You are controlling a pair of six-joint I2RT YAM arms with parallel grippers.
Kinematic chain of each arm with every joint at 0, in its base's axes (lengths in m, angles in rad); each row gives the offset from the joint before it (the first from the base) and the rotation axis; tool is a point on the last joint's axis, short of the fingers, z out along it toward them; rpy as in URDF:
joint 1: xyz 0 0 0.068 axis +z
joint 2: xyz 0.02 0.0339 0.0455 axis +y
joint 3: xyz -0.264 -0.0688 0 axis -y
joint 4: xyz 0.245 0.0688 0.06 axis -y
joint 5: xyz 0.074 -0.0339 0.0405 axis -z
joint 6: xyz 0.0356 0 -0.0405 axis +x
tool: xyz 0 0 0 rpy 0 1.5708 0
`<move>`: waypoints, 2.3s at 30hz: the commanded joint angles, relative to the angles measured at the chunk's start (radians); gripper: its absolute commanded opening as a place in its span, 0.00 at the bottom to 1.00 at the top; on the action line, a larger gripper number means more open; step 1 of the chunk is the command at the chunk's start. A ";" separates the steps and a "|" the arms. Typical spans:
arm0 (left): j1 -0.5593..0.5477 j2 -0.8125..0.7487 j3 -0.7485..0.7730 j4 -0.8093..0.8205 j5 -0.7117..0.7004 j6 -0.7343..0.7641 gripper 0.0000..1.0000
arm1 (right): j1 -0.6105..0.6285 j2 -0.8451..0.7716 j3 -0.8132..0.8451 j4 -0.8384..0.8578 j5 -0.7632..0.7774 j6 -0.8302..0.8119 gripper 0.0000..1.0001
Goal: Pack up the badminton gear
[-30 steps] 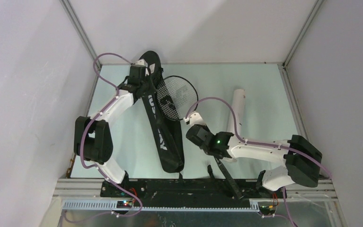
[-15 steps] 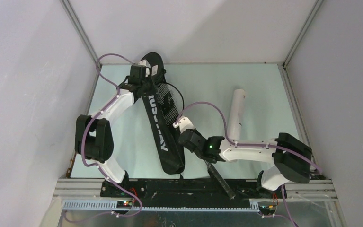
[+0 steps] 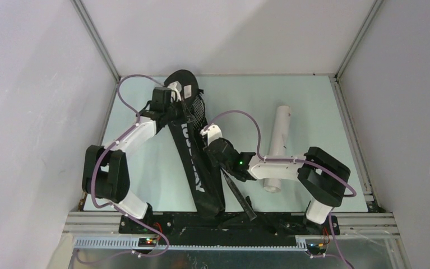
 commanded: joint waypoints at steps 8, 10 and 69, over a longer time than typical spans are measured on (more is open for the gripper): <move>-0.054 -0.141 -0.097 0.210 0.344 -0.085 0.00 | -0.108 0.045 0.174 0.247 -0.093 0.018 0.00; -0.066 -0.154 -0.107 0.227 0.354 -0.094 0.00 | -0.121 0.061 0.206 0.231 -0.107 0.029 0.00; 0.047 -0.144 -0.064 0.077 0.056 0.027 0.00 | -0.209 -0.309 -0.185 -0.156 -0.348 0.129 0.00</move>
